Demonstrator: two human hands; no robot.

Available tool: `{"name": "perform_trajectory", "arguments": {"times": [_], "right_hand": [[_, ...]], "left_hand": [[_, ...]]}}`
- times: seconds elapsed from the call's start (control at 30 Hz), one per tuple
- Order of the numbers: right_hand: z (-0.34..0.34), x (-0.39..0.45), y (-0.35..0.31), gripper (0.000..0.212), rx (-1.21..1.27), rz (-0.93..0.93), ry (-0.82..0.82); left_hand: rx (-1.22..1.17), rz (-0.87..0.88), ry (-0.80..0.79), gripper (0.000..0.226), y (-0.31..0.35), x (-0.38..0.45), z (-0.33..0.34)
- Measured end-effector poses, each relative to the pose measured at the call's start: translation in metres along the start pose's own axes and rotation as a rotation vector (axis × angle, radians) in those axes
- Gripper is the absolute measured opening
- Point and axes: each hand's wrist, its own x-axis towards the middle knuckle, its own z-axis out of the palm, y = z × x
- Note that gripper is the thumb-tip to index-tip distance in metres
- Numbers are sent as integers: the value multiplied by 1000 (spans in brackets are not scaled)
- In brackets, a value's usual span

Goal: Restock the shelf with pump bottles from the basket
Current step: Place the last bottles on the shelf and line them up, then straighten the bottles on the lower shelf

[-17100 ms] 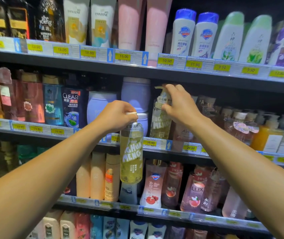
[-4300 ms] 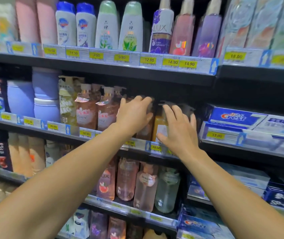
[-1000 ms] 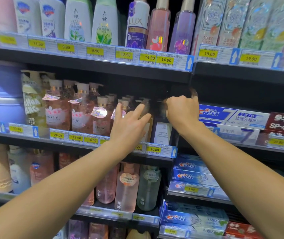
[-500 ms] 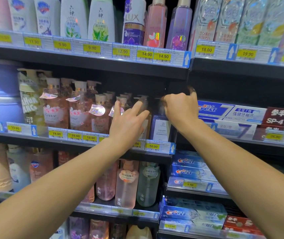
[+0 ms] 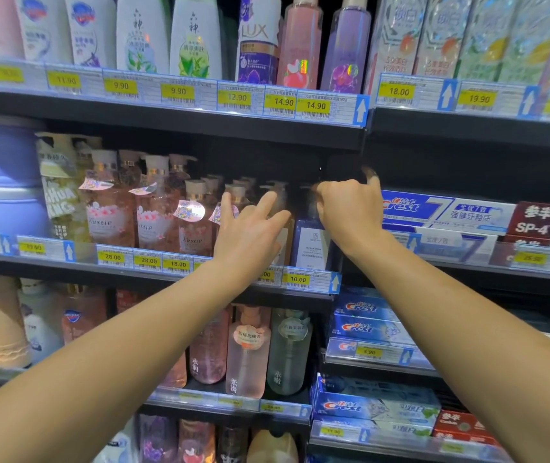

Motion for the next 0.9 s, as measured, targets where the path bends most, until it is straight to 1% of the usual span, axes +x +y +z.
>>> {"name": "perform_trajectory", "arguments": {"times": [0.17, 0.27, 0.4, 0.47, 0.6, 0.67, 0.77, 0.9], "right_hand": [[0, -2, 1, 28, 38, 16, 2], [-2, -6, -1, 37, 49, 18, -2], [-6, -12, -1, 45, 33, -17, 47], [-7, -15, -2, 45, 31, -29, 74], [-8, -33, -8, 45, 78, -78, 128], [-8, -47, -14, 47, 108, -94, 142], [-5, -75, -29, 52, 127, -104, 117], [-2, -109, -51, 57, 110, -112, 15]], "left_hand": [[3, 5, -31, 50, -1, 0, -1], [5, 11, -34, 53, -3, -1, -1], [-30, 26, -24, 57, -4, -2, -5], [-52, 36, 1, 58, -5, -4, -8], [-109, 78, 110, 55, -11, -17, -13], [-140, 77, 115, 54, -15, -25, -17], [-191, 54, 83, 55, -25, -44, -21], [-229, 60, 51, 53, -42, -74, -25]]}}
